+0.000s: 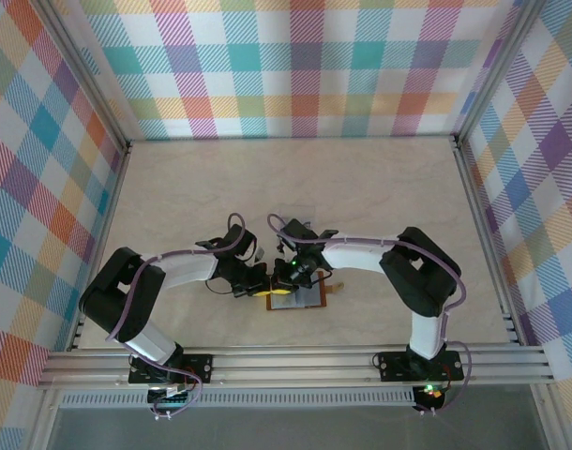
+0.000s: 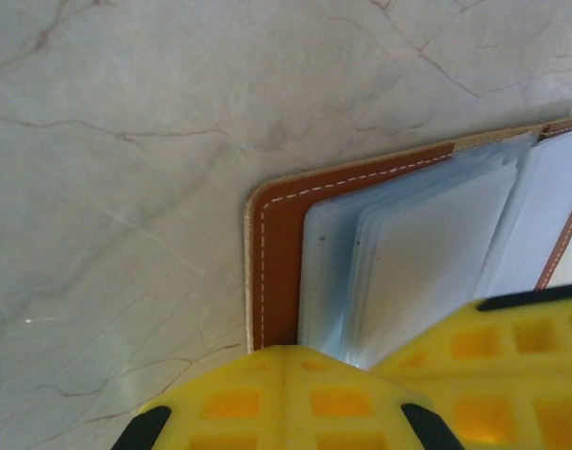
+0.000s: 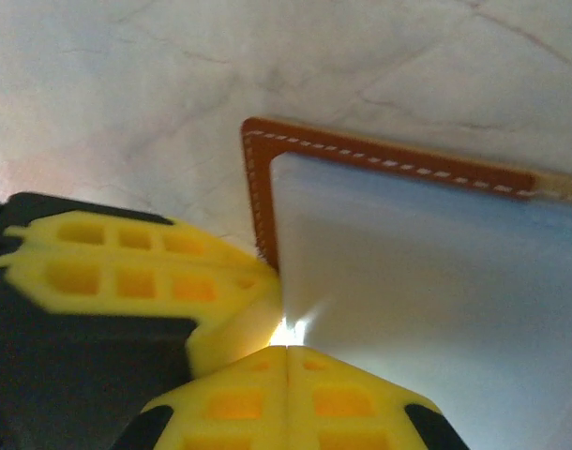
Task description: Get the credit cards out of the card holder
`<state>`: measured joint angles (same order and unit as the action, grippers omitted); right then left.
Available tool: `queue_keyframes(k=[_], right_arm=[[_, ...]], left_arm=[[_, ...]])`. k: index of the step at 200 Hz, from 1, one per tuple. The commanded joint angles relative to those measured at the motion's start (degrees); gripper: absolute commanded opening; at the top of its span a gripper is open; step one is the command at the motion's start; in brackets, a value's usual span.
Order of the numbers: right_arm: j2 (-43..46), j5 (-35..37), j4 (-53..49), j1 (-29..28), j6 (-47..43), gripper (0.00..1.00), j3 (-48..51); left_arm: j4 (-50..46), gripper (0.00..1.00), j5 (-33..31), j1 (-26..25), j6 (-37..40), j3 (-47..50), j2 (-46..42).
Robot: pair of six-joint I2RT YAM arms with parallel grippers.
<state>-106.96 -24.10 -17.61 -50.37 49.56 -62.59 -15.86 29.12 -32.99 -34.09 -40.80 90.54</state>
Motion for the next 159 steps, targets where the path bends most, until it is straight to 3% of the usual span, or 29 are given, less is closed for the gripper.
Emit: queue_keyframes(k=[1, 31, 66, 159], right_arm=[[-2.38, 1.50, -0.12, -1.14, 1.73, 0.07, -1.31], [-1.75, 4.78, -3.98, -1.21, 0.60, 0.11, -1.09], [0.68, 6.08, -5.80, -1.14, -0.24, 0.24, -0.26], [3.07, 12.52, -15.55, -1.22, -2.48, 0.37, -2.30]], left_arm=[[-1.37, 0.02, -2.21, -0.58, -0.67, 2.05, 0.21], [-2.24, 0.02, -2.84, -0.58, -0.36, 1.96, -0.23], [-2.95, 0.02, -3.00, -0.53, 0.27, 1.68, 0.16], [-3.64, 0.02, -3.26, -0.49, 0.67, 1.68, -0.10]])
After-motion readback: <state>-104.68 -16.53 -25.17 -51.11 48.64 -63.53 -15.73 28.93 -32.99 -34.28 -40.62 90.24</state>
